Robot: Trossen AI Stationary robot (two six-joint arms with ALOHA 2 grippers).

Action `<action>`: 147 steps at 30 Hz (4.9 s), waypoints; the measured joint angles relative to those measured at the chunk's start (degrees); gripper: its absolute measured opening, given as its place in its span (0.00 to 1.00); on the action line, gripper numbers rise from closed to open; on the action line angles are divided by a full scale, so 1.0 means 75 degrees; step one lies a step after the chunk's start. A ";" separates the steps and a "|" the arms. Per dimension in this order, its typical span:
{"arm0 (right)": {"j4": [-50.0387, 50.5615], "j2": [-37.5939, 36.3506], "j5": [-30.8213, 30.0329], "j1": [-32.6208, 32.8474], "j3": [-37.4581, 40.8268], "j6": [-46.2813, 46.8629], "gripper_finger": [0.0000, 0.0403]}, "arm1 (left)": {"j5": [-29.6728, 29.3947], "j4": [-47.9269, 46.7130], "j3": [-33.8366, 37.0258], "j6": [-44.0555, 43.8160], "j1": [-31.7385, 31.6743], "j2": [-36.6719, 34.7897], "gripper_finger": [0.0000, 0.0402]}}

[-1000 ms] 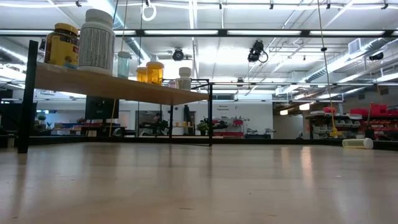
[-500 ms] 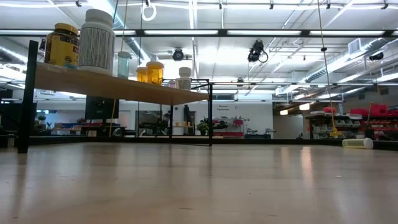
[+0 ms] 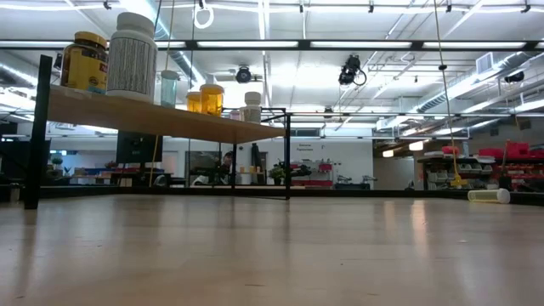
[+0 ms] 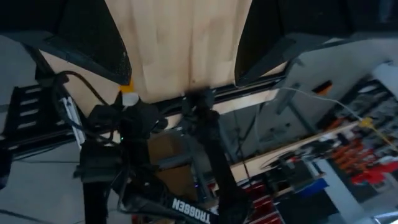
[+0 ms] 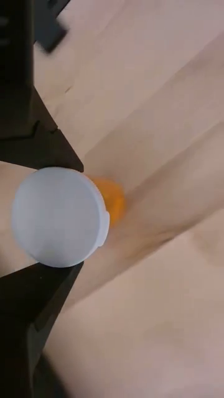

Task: Pick and place medicine bottles onto shelf by color
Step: Put the orange pill bottle on the shelf

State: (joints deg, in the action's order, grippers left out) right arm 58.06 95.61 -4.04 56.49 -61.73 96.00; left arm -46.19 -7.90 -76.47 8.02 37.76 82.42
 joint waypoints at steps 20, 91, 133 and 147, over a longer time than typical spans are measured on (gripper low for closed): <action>-0.0131 0.0001 -0.1229 -0.4589 -0.2169 -0.7463 0.58 | -0.2516 -0.0207 0.0000 -0.0065 0.1058 -0.0062 0.73; 0.0111 0.3716 -0.0532 -0.8738 -0.8504 -1.4327 0.58 | -0.5533 -0.0942 0.0006 0.0894 0.1004 -0.0112 0.73; -0.1142 0.3751 -0.0567 -0.9002 -0.8461 -1.5173 0.54 | -0.5558 -0.0933 0.0006 0.0625 0.0772 -0.0112 0.73; 0.1489 0.3707 -0.0056 -0.8244 -0.8059 -1.3229 0.54 | -0.5558 -0.0932 0.0006 0.0625 0.0772 -0.0112 0.73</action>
State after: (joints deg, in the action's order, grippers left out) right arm 69.23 123.42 -4.46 -5.34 -122.17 -3.21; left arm -87.88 -14.89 -76.42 12.71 43.55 81.58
